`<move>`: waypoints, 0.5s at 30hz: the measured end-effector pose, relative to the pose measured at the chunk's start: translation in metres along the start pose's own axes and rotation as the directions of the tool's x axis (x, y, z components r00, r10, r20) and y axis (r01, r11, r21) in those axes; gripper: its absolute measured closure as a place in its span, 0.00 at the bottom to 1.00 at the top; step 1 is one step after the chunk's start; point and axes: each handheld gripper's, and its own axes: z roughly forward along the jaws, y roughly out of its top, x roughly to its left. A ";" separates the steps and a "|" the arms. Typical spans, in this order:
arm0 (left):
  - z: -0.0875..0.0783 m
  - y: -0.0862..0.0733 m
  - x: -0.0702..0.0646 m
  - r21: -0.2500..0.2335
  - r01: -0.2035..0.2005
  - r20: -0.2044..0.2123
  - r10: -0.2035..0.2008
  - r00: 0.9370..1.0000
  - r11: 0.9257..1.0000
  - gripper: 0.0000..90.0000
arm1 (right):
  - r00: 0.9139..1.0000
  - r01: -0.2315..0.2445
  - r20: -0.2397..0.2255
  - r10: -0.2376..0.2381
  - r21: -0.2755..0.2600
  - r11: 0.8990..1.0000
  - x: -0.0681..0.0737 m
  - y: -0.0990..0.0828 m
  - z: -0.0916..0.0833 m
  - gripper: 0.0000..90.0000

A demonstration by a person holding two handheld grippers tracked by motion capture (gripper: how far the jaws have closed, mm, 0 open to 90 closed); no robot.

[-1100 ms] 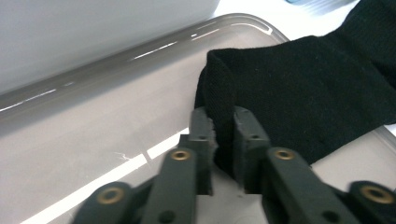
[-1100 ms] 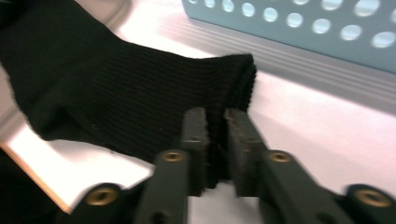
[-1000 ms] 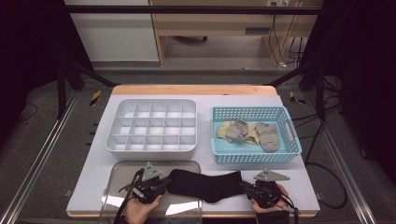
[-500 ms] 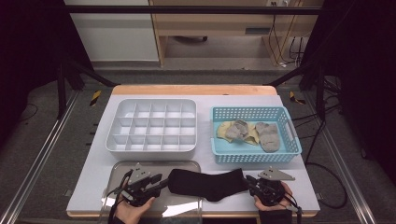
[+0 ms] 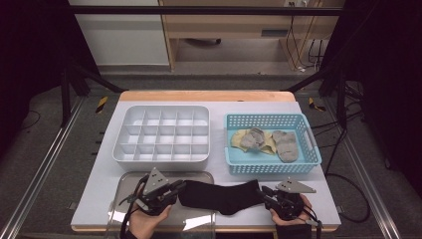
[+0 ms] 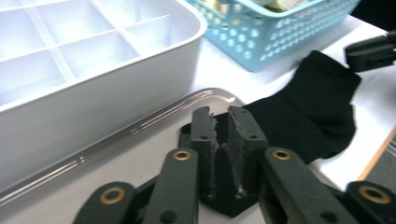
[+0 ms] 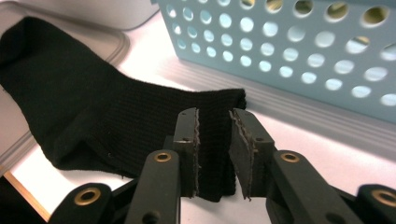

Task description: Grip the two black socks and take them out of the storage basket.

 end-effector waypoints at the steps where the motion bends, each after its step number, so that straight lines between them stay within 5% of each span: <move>1: 0.004 0.002 -0.005 0.009 -0.014 0.002 0.014 1.000 1.000 0.94 | 1.000 0.000 0.001 0.000 -0.008 1.000 -0.001 0.000 -0.001 0.77; 15: 0.068 0.004 -0.052 0.089 -0.064 0.101 0.055 0.993 0.994 0.99 | 1.000 -0.009 0.008 0.009 -0.006 1.000 -0.005 -0.005 -0.002 0.73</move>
